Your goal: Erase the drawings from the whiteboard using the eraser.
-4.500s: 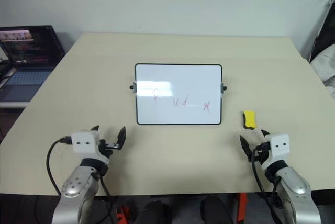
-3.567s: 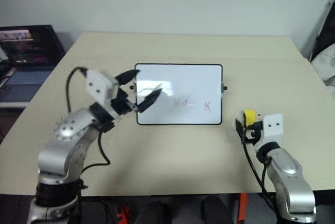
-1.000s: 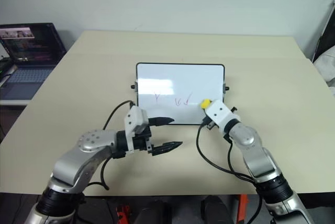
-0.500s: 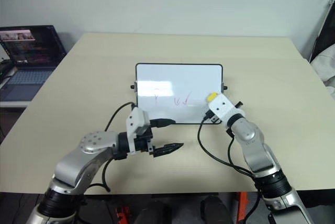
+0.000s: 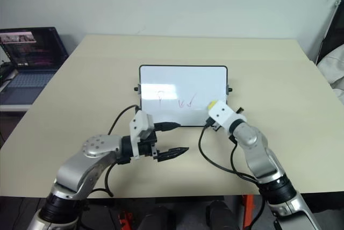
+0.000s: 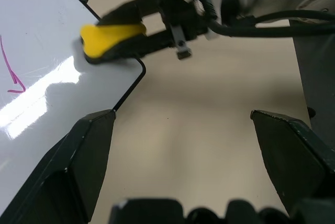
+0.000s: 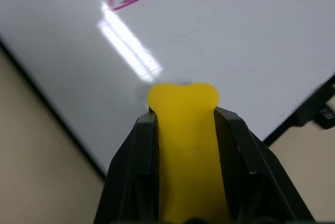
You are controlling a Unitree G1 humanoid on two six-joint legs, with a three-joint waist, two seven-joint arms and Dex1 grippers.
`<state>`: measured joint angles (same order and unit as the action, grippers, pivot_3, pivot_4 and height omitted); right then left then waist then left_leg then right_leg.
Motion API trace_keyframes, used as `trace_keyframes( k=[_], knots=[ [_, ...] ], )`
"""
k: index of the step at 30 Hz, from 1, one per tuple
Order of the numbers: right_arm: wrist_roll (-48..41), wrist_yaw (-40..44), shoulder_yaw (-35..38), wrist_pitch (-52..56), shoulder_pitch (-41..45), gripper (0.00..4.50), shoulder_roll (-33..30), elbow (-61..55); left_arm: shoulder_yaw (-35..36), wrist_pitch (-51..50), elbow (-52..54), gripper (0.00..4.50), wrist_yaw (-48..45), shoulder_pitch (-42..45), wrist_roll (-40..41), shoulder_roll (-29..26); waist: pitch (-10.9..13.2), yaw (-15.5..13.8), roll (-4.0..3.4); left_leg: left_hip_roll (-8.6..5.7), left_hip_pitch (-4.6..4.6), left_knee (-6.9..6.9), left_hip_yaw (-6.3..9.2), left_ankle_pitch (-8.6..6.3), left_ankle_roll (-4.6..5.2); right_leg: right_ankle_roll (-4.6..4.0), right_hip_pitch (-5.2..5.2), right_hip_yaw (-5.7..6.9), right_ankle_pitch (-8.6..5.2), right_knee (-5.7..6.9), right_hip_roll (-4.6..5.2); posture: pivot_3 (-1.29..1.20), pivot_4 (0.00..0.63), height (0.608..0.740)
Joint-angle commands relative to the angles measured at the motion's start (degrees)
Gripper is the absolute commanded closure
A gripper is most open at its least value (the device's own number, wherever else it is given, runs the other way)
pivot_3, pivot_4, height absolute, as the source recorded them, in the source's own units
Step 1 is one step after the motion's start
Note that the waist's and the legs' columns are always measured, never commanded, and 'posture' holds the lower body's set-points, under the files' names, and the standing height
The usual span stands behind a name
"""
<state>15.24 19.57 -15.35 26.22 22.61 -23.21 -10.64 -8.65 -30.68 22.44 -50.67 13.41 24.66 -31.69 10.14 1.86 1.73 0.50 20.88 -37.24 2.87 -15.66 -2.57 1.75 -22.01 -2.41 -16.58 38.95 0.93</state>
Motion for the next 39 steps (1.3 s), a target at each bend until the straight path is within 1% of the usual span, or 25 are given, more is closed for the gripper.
trace_keyframes(
  k=[1,5,8,17,20,22,24,28,30,32,34,37,39],
  knots=[
    [1.2,0.5,0.5,0.8,-0.3,3.38,-0.6,0.6,0.3,0.6,1.5,0.00,0.0,-0.1,0.5,-0.1,0.0,0.0,0.00,-0.01,0.01,0.02,0.01,0.00,0.00,-0.01,0.00,0.00,0.00,-0.01,-0.02,0.00,0.150,0.740],
    [0.7,6.3,-1.8,3.4,-3.5,3.38,-3.3,-1.7,0.7,0.7,1.5,0.00,0.3,-0.2,0.3,-0.4,0.0,0.0,0.01,-0.03,0.03,0.09,0.02,-0.03,-0.01,-0.01,0.00,-0.04,0.00,-0.05,0.07,0.00,0.150,0.740],
    [1.3,8.5,-2.7,3.9,-5.3,3.38,-5.1,-3.0,0.8,0.9,1.2,0.00,0.1,0.0,0.3,-0.5,0.0,0.0,0.02,-0.02,0.01,0.12,0.04,-0.03,-0.01,-0.01,0.01,-0.02,0.00,-0.07,0.11,0.00,0.150,0.740],
    [1.3,8.8,-1.9,5.0,-6.2,3.38,-5.1,-3.8,1.6,1.1,0.6,0.00,0.0,0.0,0.4,-1.1,0.0,0.0,0.03,0.00,-0.02,0.05,0.03,-0.01,0.00,0.05,0.04,0.00,-0.03,-0.06,0.09,0.00,0.150,0.740],
    [0.6,9.5,-1.0,5.2,-7.7,3.38,-5.9,-5.6,2.9,0.5,1.2,0.00,0.3,-0.7,0.9,-1.9,0.0,0.0,0.03,0.00,-0.01,0.06,0.03,-0.01,0.00,0.04,0.04,0.00,-0.03,-0.08,0.09,0.00,0.150,0.740],
    [-0.5,9.4,0.9,4.9,-9.0,3.38,-5.9,-7.6,4.8,-0.7,1.6,0.00,0.5,-1.5,2.1,-2.6,0.0,0.0,0.03,0.00,-0.01,0.08,0.04,-0.01,-0.01,0.03,0.03,-0.01,-0.02,-0.09,0.10,0.00,0.150,0.740],
    [-2.8,9.3,3.3,5.1,-9.1,3.38,-4.5,-9.9,6.2,-0.7,1.6,0.00,0.4,-2.4,2.3,-3.6,0.0,0.0,0.03,0.01,0.00,0.12,0.05,-0.02,-0.01,0.03,0.01,-0.03,-0.03,-0.09,0.12,0.00,0.150,0.740],
    [-13.9,11.1,9.7,9.0,-8.0,3.38,1.9,-17.4,9.1,-0.6,1.2,0.00,2.3,-3.6,3.0,-3.4,0.0,0.0,0.02,0.02,0.07,0.15,0.05,-0.02,-0.01,0.02,-0.06,-0.03,-0.03,-0.09,0.13,0.00,0.150,0.740],
    [-19.5,13.5,12.2,11.6,-8.0,3.38,3.1,-21.2,10.6,0.1,0.4,0.00,4.8,-4.3,2.4,-2.3,0.1,0.0,-0.01,0.04,0.11,0.21,0.08,-0.03,-0.02,-0.01,-0.12,-0.03,-0.02,-0.10,0.14,0.00,0.150,0.740],
    [-25.4,16.6,14.5,13.7,-9.3,3.38,2.7,-25.1,12.9,1.3,0.0,0.00,8.0,-5.8,2.1,-0.4,0.1,-0.1,-0.02,0.04,0.18,0.21,0.15,-0.04,-0.04,-0.01,-0.14,0.02,-0.02,-0.12,0.14,0.00,0.150,0.740],
    [-28.5,18.6,15.8,13.3,-11.4,3.38,1.2,-27.1,15.6,0.3,0.7,0.00,10.3,-7.9,4.2,1.6,0.1,-0.2,-0.01,0.04,0.25,0.22,0.18,-0.06,-0.04,-0.01,-0.15,0.07,-0.02,-0.23,0.19,0.00,0.150,0.740],
    [-29.1,19.1,16.2,10.6,-14.9,3.38,-1.2,-27.5,19.4,-1.0,2.4,0.00,14.6,-11.2,6.0,4.3,0.1,-0.2,-0.01,0.04,0.38,0.24,0.23,-0.10,-0.05,0.01,-0.18,0.12,-0.05,-0.42,0.24,0.00,0.150,0.740],
    [-29.2,19.0,16.2,8.1,-17.2,3.38,-1.9,-27.1,20.6,-1.3,3.8,0.00,16.6,-13.0,6.3,5.1,0.1,-0.2,-0.01,0.03,0.50,0.24,0.22,-0.11,-0.05,0.01,-0.26,0.11,-0.05,-0.44,0.26,0.00,0.150,0.740]
  ],
)
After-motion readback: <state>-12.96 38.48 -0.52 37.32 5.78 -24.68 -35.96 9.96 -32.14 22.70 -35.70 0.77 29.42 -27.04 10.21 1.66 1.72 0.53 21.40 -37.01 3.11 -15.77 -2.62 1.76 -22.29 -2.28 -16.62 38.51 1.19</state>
